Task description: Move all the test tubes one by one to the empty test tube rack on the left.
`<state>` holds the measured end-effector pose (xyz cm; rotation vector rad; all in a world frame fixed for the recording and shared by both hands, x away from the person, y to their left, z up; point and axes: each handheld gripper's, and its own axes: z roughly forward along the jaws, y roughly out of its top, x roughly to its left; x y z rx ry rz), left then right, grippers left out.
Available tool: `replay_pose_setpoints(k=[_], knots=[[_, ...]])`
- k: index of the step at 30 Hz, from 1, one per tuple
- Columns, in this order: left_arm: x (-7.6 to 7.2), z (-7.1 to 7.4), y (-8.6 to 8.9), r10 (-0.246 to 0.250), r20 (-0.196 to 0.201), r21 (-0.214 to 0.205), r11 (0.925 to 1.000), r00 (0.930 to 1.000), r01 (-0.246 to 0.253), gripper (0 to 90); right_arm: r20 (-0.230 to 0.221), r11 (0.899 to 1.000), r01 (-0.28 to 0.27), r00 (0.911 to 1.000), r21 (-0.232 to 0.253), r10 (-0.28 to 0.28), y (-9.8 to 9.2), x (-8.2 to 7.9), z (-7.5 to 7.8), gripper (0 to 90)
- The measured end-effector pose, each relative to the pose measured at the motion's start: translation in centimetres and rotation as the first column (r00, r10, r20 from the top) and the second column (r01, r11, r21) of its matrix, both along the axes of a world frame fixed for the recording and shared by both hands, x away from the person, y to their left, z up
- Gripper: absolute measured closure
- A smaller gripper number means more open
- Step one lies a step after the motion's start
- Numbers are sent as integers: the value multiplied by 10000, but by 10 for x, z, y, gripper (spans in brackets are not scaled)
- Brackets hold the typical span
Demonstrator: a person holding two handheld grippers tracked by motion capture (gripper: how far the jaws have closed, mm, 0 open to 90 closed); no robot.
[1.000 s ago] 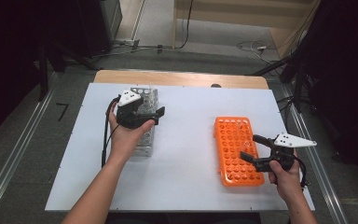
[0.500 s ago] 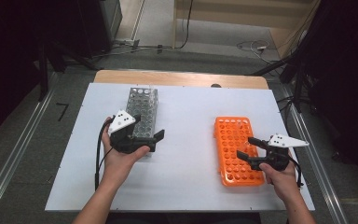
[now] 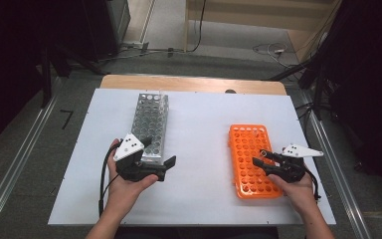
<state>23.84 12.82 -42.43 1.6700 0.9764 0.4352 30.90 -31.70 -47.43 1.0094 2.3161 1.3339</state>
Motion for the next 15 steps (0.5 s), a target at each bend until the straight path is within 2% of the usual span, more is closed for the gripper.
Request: replay_pose_setpoints(k=[10,13,15], knots=[[1,-4,-3,-149,-142,-6,9999,9998,149,0,294,9992,165,9994,-374,-154,4,-1,-3,662],[1,-4,-4,-170,-159,-7,9999,9997,170,0,491,9985,83,9988,-538,-57,6,-2,-4,724],[1,-5,-4,-177,-163,7,9998,9997,177,0,594,9978,-1,9982,-660,41,7,-3,-4,733]])
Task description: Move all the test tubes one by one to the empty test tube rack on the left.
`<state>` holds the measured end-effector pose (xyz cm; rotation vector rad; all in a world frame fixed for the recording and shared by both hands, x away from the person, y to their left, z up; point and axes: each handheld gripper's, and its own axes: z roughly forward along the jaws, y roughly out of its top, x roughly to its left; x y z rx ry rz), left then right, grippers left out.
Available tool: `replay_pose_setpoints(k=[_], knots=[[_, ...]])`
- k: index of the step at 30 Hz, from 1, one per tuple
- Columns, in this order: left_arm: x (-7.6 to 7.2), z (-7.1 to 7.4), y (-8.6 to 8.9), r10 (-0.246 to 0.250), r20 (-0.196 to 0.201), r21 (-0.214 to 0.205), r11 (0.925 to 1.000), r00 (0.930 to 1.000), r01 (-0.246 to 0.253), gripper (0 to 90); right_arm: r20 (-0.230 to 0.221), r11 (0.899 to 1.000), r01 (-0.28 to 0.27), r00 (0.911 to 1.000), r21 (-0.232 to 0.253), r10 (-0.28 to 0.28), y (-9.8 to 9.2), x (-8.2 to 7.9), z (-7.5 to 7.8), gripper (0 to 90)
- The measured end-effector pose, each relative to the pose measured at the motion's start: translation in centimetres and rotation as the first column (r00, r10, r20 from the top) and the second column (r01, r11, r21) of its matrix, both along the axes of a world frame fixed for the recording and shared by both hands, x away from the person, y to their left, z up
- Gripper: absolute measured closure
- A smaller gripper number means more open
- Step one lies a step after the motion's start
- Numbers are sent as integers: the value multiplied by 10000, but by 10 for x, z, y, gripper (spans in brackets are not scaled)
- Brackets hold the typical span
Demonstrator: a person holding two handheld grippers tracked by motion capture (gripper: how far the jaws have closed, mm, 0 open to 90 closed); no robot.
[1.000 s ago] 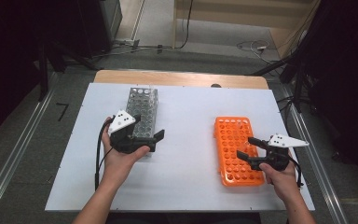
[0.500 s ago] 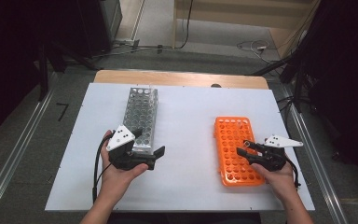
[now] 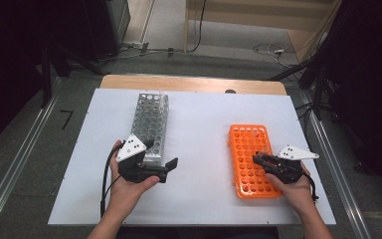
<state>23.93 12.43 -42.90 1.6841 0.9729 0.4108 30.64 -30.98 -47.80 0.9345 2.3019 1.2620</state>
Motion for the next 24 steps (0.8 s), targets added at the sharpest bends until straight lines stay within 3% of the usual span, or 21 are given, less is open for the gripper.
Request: replay_pose_setpoints(k=[11,16,24], knots=[[-1,-1,-1,-167,108,56,9998,9998,166,0,-193,10000,-11,9998,87,12,0,1,2,739],[-2,-1,0,-499,184,-56,9987,9986,500,0,-151,9999,30,9999,103,-28,1,0,7,739],[-3,0,0,-596,281,-64,9982,9978,598,0,-28,9993,241,9997,302,-240,-2,-3,17,740]])
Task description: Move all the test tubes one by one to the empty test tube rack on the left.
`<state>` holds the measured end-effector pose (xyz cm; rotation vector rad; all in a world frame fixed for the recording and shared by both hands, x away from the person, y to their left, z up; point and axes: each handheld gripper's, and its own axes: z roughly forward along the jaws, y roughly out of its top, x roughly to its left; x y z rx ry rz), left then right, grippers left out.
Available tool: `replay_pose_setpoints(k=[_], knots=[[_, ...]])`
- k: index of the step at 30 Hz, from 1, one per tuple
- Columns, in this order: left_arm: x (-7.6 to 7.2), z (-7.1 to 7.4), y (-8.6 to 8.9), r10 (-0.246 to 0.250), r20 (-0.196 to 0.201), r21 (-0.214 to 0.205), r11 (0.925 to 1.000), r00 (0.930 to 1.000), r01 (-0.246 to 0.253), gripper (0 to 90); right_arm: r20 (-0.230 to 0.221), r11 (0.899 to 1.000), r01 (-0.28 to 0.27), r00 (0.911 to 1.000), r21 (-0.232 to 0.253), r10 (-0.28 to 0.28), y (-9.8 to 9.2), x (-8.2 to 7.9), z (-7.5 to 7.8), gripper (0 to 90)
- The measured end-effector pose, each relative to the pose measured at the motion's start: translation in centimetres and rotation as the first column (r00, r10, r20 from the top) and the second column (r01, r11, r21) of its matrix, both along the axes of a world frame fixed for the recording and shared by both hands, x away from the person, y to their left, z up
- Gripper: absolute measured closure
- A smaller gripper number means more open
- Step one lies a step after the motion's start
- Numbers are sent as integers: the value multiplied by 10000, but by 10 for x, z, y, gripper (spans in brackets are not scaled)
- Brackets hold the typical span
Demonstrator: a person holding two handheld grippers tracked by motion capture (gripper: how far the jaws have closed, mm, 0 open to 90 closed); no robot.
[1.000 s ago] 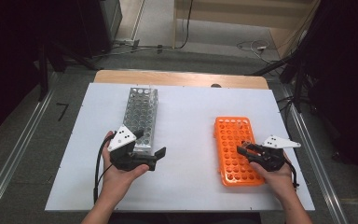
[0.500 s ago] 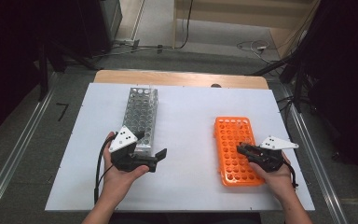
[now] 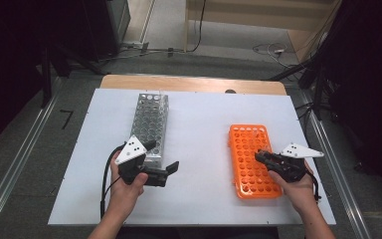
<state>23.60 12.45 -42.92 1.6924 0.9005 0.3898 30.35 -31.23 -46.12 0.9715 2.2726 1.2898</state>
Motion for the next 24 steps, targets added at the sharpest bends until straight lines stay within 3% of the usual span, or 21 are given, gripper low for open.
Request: replay_pose_setpoints(k=[14,24], knots=[[-1,0,0,-322,104,-126,9994,9994,324,0,362,9984,481,9981,307,-492,-2,-6,17,740],[-2,0,-5,-749,179,-108,9971,9970,751,0,484,9989,282,9984,366,-300,9,-11,24,740]])
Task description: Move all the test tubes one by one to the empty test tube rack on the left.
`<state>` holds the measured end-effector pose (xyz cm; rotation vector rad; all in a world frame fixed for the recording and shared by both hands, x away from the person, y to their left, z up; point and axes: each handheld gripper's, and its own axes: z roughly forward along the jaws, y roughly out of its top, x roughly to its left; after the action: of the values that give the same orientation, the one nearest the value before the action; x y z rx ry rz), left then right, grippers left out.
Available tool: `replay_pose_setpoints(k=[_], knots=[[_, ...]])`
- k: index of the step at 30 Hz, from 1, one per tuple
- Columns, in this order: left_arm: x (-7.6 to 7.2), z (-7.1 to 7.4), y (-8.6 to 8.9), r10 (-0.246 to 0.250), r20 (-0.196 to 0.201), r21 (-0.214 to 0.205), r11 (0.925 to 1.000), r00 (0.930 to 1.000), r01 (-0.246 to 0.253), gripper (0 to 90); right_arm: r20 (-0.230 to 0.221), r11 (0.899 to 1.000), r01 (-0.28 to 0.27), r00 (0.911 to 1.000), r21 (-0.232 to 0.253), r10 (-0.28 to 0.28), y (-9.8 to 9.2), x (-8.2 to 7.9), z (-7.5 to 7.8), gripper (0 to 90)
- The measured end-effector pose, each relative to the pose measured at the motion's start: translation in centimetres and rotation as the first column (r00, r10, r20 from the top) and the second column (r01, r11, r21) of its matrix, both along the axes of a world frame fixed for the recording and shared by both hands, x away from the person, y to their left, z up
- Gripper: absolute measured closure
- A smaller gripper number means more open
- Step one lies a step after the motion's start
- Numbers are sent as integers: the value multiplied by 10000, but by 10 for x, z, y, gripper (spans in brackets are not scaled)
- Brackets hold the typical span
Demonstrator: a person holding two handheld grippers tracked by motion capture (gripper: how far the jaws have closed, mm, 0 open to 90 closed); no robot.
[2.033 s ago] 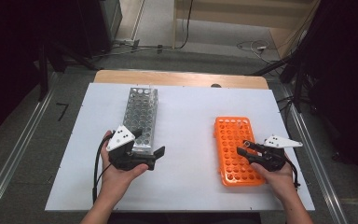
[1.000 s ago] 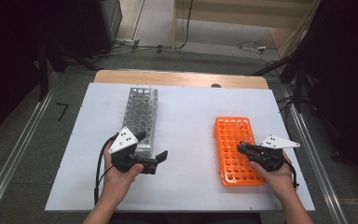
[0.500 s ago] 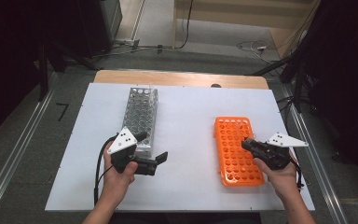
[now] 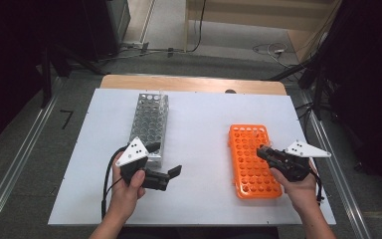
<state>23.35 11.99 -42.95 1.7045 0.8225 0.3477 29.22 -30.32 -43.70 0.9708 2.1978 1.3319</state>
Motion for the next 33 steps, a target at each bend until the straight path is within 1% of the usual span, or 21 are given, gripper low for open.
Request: replay_pose_setpoints(k=[2,4,6,12,14,16,20,25,27,29,31,33], knots=[[0,0,0,-92,21,-12,10000,10000,92,0,33,9999,-102,9999,5,102,3,-1,1,740],[0,0,-1,-239,-53,-46,9997,9997,239,0,8,9998,-176,9998,59,176,6,-3,2,740],[0,0,-1,-183,22,60,9998,9998,183,0,-23,9997,-244,9997,64,244,10,-4,2,740],[-3,3,-4,-117,91,129,9999,9999,116,0,-51,9983,-576,9983,67,576,23,-8,4,740],[-3,3,-5,-119,111,103,9999,9999,118,0,-130,9978,-647,9978,135,649,26,-10,5,740],[-4,4,-6,-165,149,95,9998,9998,164,0,-133,9959,-872,9961,219,875,30,-11,5,740],[-4,4,-9,-212,108,94,9997,9997,211,5,-219,9932,-1129,9933,297,1136,39,-15,6,740],[-5,6,-13,-268,104,112,9996,9996,267,6,-235,9894,-1431,9894,251,1436,50,-19,6,740],[-6,7,-15,-176,125,122,9998,9998,175,20,-287,9880,-1529,9877,236,1535,56,-21,5,740],[-7,8,-17,9,160,304,9995,9999,-14,51,-297,9863,-1636,9860,195,1641,59,-22,5,740],[-7,8,-20,54,91,322,9995,9999,-57,65,-330,9849,-1725,9844,173,1730,63,-24,4,740],[-7,9,-22,29,3,239,9997,10000,-29,81,-336,9835,-1804,9829,147,1808,66,-25,4,740]])
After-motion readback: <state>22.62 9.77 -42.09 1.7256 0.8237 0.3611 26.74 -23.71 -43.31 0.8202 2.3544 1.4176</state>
